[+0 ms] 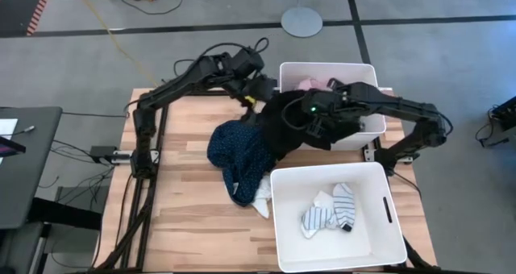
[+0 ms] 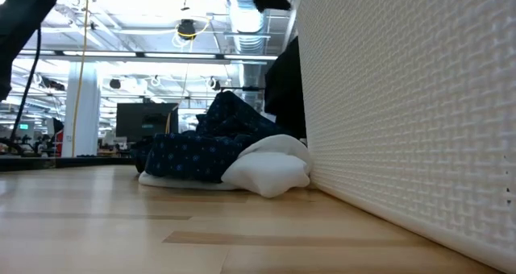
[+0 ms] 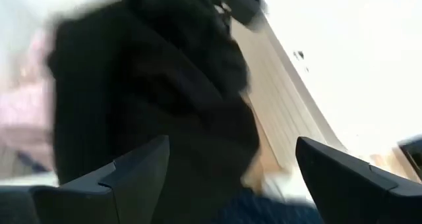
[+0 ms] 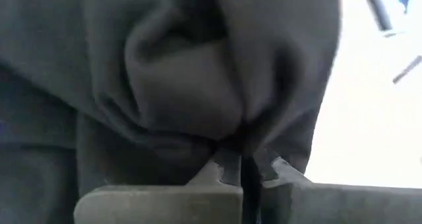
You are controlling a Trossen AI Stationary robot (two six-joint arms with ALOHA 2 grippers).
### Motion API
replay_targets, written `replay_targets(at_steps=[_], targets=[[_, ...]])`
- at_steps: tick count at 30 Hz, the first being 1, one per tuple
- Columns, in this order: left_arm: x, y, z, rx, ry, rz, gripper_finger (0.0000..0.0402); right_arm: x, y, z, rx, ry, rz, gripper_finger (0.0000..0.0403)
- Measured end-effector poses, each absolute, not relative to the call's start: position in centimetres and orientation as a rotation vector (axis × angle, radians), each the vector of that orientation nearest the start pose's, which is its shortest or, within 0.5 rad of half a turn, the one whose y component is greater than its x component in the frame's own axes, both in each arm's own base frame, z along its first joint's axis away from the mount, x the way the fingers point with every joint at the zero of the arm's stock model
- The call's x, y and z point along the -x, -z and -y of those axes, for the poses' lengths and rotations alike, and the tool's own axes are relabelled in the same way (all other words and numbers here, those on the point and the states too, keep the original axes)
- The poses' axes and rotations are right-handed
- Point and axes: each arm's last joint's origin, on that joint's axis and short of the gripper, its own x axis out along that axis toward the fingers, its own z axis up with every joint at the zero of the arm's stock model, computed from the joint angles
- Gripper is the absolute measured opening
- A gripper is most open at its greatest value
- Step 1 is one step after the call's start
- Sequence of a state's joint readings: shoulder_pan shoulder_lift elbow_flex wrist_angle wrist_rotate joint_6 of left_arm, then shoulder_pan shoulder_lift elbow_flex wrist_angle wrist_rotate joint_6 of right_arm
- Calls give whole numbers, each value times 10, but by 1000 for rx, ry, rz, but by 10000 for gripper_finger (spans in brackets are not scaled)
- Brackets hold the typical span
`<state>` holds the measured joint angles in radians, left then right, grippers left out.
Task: Sort clothes
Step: Put the black shirt into the top white laundry bin
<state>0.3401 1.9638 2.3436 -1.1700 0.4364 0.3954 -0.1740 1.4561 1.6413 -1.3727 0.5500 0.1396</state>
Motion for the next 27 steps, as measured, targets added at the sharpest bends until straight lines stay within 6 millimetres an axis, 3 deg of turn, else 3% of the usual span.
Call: replay_targets(at_steps=[7, 14, 17, 21, 27], targets=[[-335, -441, -83, -92, 216, -899, 322, -205, -410, 73, 31, 938, -1003, 3], [-313, -465, -39, -151, 119, -887, 322, -154, -422, 89, -141, 1148, -988, 3], [-306, -470, -18, -178, 127, -876, 322, -143, -421, 93, -193, 1211, -1007, 6], [-299, -469, 6, -206, 133, -889, 322, -139, -403, 96, -252, 1184, -1083, 16], [-294, -453, 41, -247, 144, -961, 322, -140, -354, 107, -276, 1208, -1276, 48]])
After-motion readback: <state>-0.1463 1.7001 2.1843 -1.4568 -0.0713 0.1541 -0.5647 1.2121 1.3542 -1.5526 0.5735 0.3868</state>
